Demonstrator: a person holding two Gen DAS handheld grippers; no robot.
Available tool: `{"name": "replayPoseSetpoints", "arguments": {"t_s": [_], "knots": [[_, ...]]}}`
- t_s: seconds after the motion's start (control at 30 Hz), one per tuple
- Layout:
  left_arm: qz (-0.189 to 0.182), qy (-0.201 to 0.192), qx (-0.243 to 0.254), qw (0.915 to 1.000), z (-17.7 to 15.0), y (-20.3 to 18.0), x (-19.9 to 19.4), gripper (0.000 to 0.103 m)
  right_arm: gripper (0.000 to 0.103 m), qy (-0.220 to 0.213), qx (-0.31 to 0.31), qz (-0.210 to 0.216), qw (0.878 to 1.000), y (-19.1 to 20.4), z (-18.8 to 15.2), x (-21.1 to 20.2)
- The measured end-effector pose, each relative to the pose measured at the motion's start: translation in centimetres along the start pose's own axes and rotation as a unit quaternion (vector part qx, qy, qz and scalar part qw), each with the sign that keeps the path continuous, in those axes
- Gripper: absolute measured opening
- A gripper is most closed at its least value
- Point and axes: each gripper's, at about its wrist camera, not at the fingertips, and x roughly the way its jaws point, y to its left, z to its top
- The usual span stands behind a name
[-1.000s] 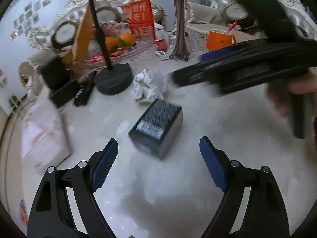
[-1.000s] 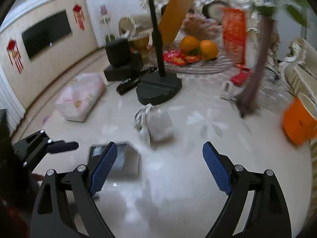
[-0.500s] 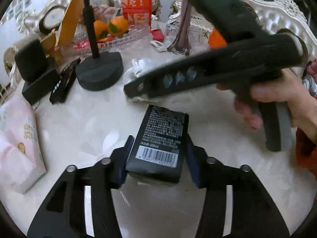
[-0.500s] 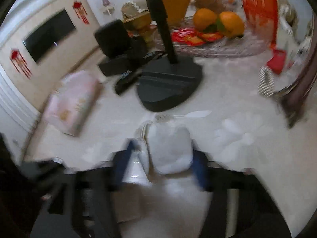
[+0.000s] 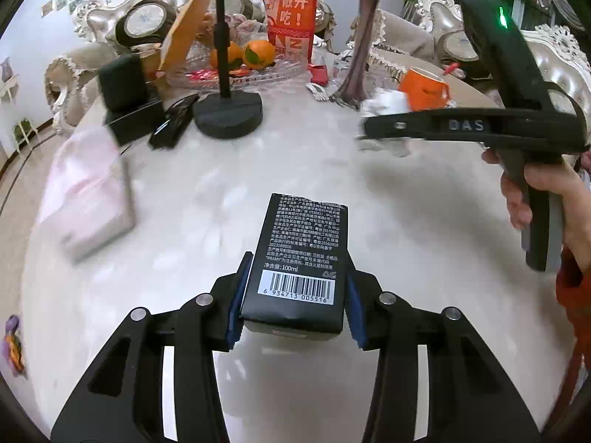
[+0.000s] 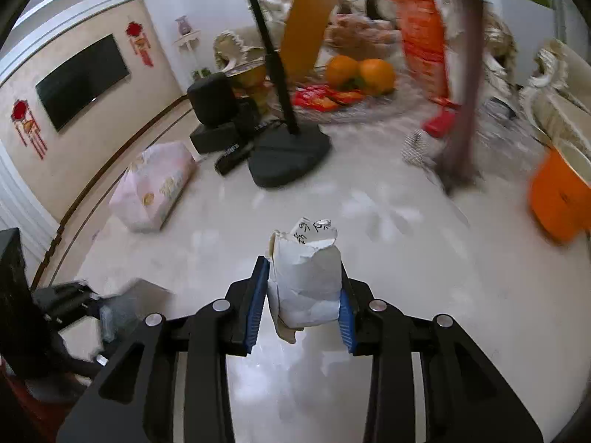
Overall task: Collect trash
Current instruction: 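Carry both items over the wastebasket and open both grippers to drop them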
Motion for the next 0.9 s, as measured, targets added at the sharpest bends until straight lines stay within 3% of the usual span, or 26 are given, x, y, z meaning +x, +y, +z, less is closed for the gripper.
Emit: {"name": "replayPoseSetpoints", "arguments": {"t_s": [0.23, 0.53, 0.7, 0.8, 0.9], "knots": [[0.002, -0.012, -0.019, 0.9997, -7.7, -2.9, -9.0, 0.044, 0.033, -0.016, -0.004, 0.000, 1.000, 1.1, -9.2, -9.4], [-0.019, -0.034, -0.023, 0.9990, -21.3, -12.2, -20.9, 0.044, 0.033, -0.064, -0.034, 0.043, 0.996, 8.6, -24.7, -23.7], [-0.038, 0.017, -0.032, 0.9986, -29.3, -17.1, -20.4, 0.044, 0.033, -0.045, -0.035, 0.073, 0.996, 12.7, -32.4, -26.4], [-0.033, 0.056, -0.054, 0.9965, -33.4, -18.7, -17.3, 0.044, 0.033, 0.009, -0.015, 0.074, 0.997, 13.6, -36.7, -23.6], [0.000, 0.085, -0.068, 0.9941, -36.6, -19.6, -13.7, 0.044, 0.033, 0.069, 0.004, 0.046, 0.997, 13.6, -40.4, -18.7]]}}
